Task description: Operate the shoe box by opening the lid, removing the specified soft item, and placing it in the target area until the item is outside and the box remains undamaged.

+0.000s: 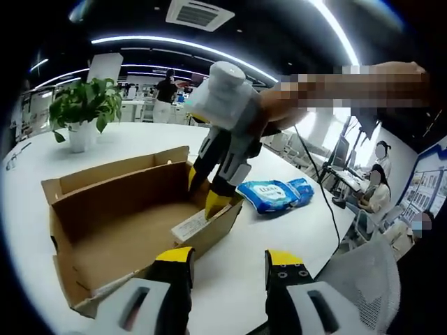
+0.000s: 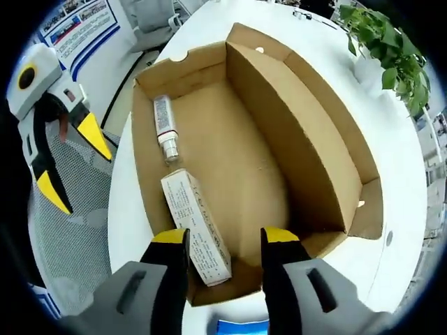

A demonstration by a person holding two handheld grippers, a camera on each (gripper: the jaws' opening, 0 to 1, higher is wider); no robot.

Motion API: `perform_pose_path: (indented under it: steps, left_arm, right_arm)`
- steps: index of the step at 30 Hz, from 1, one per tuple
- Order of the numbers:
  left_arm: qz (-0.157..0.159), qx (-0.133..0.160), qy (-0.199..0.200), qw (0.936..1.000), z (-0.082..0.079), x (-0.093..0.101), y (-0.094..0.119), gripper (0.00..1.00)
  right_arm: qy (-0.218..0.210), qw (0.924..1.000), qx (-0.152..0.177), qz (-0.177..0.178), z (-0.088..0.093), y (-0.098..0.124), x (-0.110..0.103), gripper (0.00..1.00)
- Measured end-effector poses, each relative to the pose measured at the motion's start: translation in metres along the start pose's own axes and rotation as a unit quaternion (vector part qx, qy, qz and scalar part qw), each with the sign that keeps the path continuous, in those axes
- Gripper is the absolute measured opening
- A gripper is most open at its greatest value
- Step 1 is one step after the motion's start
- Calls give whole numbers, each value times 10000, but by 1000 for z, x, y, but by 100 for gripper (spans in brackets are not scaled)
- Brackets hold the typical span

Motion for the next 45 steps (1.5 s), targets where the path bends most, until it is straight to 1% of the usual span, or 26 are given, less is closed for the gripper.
perform_pose_path:
  steps: [4, 10, 15, 19, 25, 26, 28, 31, 36, 39, 43, 45]
  left_arm:
    - [-28, 9, 29, 10000, 0, -1, 1, 41]
    - [-15, 4, 15, 10000, 0, 0, 0, 41]
    - [-23, 6, 19, 10000, 0, 0, 1, 41]
    - [-25, -2, 30, 10000, 0, 1, 2, 40]
    - [-19, -11, 50, 10000, 1, 0, 0, 40]
    - [-13, -20, 33, 10000, 1, 0, 0, 40]
    - [-4, -24, 26, 10000, 1, 1, 1, 40]
    - [-10, -28, 25, 10000, 0, 1, 1, 40]
    - [0, -24, 18, 10000, 0, 1, 1, 40]
    - [24, -16, 22, 10000, 0, 2, 1, 40]
    - [36, -24, 13, 10000, 0, 2, 1, 40]
    - [43, -33, 15, 10000, 0, 3, 0, 40]
  right_arm:
    - [103, 9999, -25, -65, 0, 0, -6, 35]
    - [73, 10000, -27, -32, 1, 1, -4, 35]
    - [213, 9997, -94, 3, 3, 4, -4, 34]
    - [310, 9993, -166, -113, 5, 5, -9, 35]
    - [394, 9989, -181, -172, 1, 3, -13, 31]
    - [449, 9986, -200, -208, 0, 2, -14, 31]
    - [715, 9964, -283, -348, -1, 0, -17, 28]
    - [875, 9947, -363, -411, -3, -1, -19, 26]
    - [713, 9958, -227, -521, -12, -3, -19, 28]
    - [718, 9954, -260, -572, -14, -8, -22, 28]
    - [796, 9942, -328, -648, -17, -11, -25, 27]
    - [778, 9946, -304, -616, -18, -12, -25, 27]
Point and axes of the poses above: the point that each gripper's makers call its tool centre point, and the gripper's own axes: y roughly backward along the fingers, x roughly to its right, z roughly out of its underside, the point moved 6 cm from there along y, roughly backward along the fingers, and after that the axes turned 13 degrees about x, right-handed, at the moved point
